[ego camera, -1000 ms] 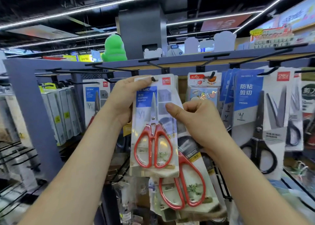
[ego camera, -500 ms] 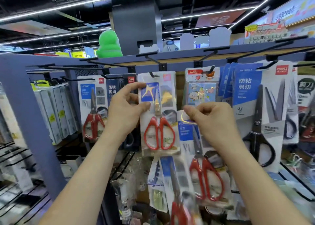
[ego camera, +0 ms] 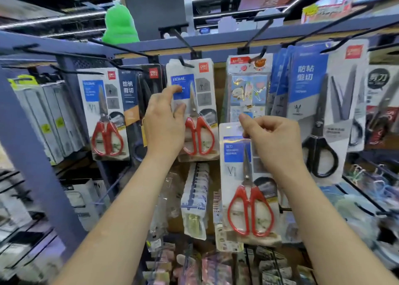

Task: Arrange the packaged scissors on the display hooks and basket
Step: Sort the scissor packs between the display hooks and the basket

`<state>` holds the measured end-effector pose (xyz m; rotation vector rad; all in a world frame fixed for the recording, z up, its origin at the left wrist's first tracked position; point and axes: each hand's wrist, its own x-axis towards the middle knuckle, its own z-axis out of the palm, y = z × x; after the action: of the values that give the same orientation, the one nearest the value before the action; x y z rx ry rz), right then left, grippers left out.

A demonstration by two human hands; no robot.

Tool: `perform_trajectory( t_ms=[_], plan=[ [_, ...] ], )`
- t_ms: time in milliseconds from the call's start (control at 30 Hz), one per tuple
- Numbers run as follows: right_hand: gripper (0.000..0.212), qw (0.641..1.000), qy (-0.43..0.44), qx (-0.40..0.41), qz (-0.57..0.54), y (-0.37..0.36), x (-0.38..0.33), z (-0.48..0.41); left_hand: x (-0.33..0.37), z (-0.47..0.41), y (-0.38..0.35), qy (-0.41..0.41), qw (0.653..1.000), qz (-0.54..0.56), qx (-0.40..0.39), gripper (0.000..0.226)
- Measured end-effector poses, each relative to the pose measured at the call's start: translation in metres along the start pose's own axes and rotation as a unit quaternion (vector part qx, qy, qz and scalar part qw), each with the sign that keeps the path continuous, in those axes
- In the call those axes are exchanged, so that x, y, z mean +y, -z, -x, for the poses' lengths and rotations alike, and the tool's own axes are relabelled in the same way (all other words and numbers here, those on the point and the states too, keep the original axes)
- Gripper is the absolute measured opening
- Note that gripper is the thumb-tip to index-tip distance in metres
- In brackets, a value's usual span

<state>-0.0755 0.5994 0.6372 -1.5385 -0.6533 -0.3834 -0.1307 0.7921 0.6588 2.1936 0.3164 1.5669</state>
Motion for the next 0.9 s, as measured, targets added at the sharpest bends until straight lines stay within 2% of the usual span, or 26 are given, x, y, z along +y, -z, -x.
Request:
perform_trajectory(
  t_ms=[200,267,333,400,500,633,667,767,900],
  plan=[
    [0.042,0.993,-0.016,-0.024,-0.112,0.005,-0.024,0.001,0.008,0.007,0.019,0.016,1.0,0.003,-0.006,0.035],
    [0.048,0.991,-0.009,-0.043,-0.128,0.003,-0.031,0.003,0.02,0.014,0.036,0.045,0.993,0.105,-0.027,0.025],
    [0.051,0.987,0.001,-0.055,-0.148,-0.002,-0.038,0.005,0.041,0.025,0.049,0.128,0.947,0.266,-0.125,0.018],
    [0.053,0.982,0.008,-0.078,-0.169,-0.009,-0.045,0.008,0.055,0.034,0.055,0.182,0.891,0.363,-0.201,0.022],
    [0.056,0.978,0.043,-0.12,-0.168,-0.019,-0.055,0.013,0.058,0.036,0.056,0.206,0.858,0.421,-0.209,0.024],
    [0.028,0.962,0.048,-0.184,-0.196,-0.025,-0.057,0.017,0.055,0.019,0.065,0.198,0.871,0.423,-0.154,0.016],
    [0.03,0.962,0.048,-0.192,-0.189,-0.025,-0.053,0.018,0.055,0.011,0.067,0.196,0.871,0.429,-0.135,0.018],
    [0.061,0.963,0.026,-0.213,-0.162,-0.027,-0.047,0.026,0.056,-0.017,0.071,0.187,0.875,0.438,-0.086,0.01],
    [0.066,0.966,-0.019,-0.211,-0.15,-0.036,-0.044,0.034,0.056,-0.046,0.066,0.174,0.89,0.417,-0.066,0.009]
  ],
)
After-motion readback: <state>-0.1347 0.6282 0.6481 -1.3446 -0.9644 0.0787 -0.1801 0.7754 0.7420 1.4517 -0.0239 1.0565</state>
